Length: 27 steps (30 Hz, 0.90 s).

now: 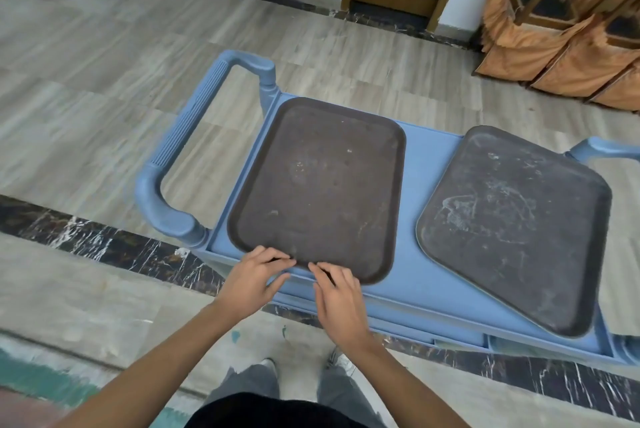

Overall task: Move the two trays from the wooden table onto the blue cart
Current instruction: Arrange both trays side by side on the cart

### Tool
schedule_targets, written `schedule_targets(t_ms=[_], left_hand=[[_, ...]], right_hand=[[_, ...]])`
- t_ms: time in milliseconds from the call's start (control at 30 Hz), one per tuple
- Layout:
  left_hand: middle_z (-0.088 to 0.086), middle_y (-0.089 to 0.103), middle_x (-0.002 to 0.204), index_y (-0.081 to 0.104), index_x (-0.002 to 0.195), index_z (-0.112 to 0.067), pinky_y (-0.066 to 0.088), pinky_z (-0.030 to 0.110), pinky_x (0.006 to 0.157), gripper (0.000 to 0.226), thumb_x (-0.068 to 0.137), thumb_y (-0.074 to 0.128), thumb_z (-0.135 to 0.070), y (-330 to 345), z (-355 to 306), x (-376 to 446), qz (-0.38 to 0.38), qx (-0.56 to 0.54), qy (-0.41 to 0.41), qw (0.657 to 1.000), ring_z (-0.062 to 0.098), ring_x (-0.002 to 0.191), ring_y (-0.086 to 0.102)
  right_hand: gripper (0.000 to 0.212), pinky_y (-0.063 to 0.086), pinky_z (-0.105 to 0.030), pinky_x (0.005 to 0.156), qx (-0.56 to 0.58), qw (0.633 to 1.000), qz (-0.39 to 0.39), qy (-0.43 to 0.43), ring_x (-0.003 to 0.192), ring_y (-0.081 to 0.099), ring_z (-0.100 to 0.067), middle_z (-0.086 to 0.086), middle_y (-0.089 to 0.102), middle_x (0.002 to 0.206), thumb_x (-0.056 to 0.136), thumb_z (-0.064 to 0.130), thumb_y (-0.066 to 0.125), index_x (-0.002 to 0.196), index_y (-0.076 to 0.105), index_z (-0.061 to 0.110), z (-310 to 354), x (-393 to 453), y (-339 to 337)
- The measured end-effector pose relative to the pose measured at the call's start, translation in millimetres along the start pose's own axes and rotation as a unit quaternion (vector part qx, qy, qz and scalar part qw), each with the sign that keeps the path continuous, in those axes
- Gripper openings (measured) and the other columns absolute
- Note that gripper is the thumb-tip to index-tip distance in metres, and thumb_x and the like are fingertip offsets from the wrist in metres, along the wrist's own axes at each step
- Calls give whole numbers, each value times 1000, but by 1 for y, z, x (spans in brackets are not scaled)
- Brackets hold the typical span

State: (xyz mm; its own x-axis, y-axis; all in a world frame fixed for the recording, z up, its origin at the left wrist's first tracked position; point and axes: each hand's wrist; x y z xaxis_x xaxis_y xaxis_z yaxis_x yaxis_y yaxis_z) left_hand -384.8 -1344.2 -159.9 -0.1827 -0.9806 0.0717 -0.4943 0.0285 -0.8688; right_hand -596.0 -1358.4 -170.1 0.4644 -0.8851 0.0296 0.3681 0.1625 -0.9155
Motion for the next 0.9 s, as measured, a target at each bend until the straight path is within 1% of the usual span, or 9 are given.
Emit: schedule_targets(t_ms=[100, 233, 300, 400, 600, 700, 800, 833, 900], left_hand=[[-4, 69, 101, 74, 110, -19, 50, 33, 75, 23, 89, 65, -22, 6, -2, -6, -41, 2, 12, 999, 21, 83, 59], [-2, 71, 102, 74, 110, -18, 53, 35, 76, 36, 78, 74, -2, 12, -2, -15, -50, 18, 20, 998, 23, 82, 61], [-2, 71, 101, 75, 109, -18, 54, 35, 75, 40, 74, 76, 1, 12, -2, -17, -58, 31, 26, 998, 23, 80, 62], [-3, 72, 99, 76, 106, -19, 53, 34, 70, 42, 69, 80, 1, 12, -1, -17, -65, 46, 39, 996, 23, 79, 63], [-4, 72, 97, 77, 104, -20, 50, 33, 66, 45, 66, 79, 4, 14, 1, -16, -66, 60, 47, 995, 23, 79, 63], [-6, 71, 95, 77, 102, -20, 49, 34, 67, 37, 70, 77, -1, 15, -2, -14, -63, 54, 44, 996, 22, 81, 63], [-10, 69, 88, 78, 93, -22, 53, 34, 64, 17, 80, 69, -19, 10, -7, -7, -55, 44, 17, 997, 18, 80, 62], [-11, 69, 86, 78, 90, -24, 54, 33, 62, 17, 82, 63, -27, 6, -11, -2, -51, 45, 6, 998, 17, 79, 63], [-13, 70, 87, 77, 87, -26, 54, 31, 62, 26, 82, 55, -38, -2, -19, 10, -43, 58, -4, 997, 16, 77, 66]], right_hand=[[40, 49, -37, 94, 10, 1000, -22, 19, 111, 60, -24, 2, 66, 125, 93, 8, 61, 131, 65, 20, 6, -6, 0], [48, 53, -37, 91, 28, 996, -69, 41, 102, 65, -27, -3, 71, 116, 82, -7, 67, 122, 72, 19, 13, -13, 2], [50, 53, -37, 92, 33, 995, -81, 48, 101, 65, -27, -4, 71, 114, 81, -11, 67, 121, 73, 18, 16, -14, 2], [50, 53, -38, 92, 38, 995, -75, 55, 103, 65, -28, -5, 71, 115, 82, -12, 64, 121, 73, 18, 17, -15, 2], [48, 52, -38, 93, 51, 994, -73, 69, 104, 64, -29, -5, 71, 116, 85, -12, 61, 121, 73, 18, 16, -15, 5], [41, 51, -39, 93, 63, 994, -66, 59, 104, 63, -29, -4, 71, 117, 91, -4, 58, 122, 73, 18, 13, -15, 4], [31, 49, -40, 95, 76, 994, -64, 53, 109, 61, -24, 2, 71, 119, 96, 12, 56, 121, 73, 20, 6, -13, -4], [29, 49, -39, 95, 74, 993, -72, 56, 110, 60, -22, 5, 71, 120, 96, 18, 58, 121, 72, 22, 2, -14, -8], [29, 47, -37, 95, 62, 992, -93, 64, 111, 59, -18, 9, 70, 120, 95, 29, 60, 121, 71, 27, -10, -16, -18]])
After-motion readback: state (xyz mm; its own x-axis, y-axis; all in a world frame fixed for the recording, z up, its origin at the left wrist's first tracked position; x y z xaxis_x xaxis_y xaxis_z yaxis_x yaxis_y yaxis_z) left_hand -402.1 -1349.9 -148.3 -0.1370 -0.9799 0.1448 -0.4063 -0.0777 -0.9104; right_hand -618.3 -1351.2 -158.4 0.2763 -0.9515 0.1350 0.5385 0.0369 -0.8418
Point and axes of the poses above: each hand's wrist, its own x-axis towards the middle knuckle, its own y-axis out of the palm, z = x × y
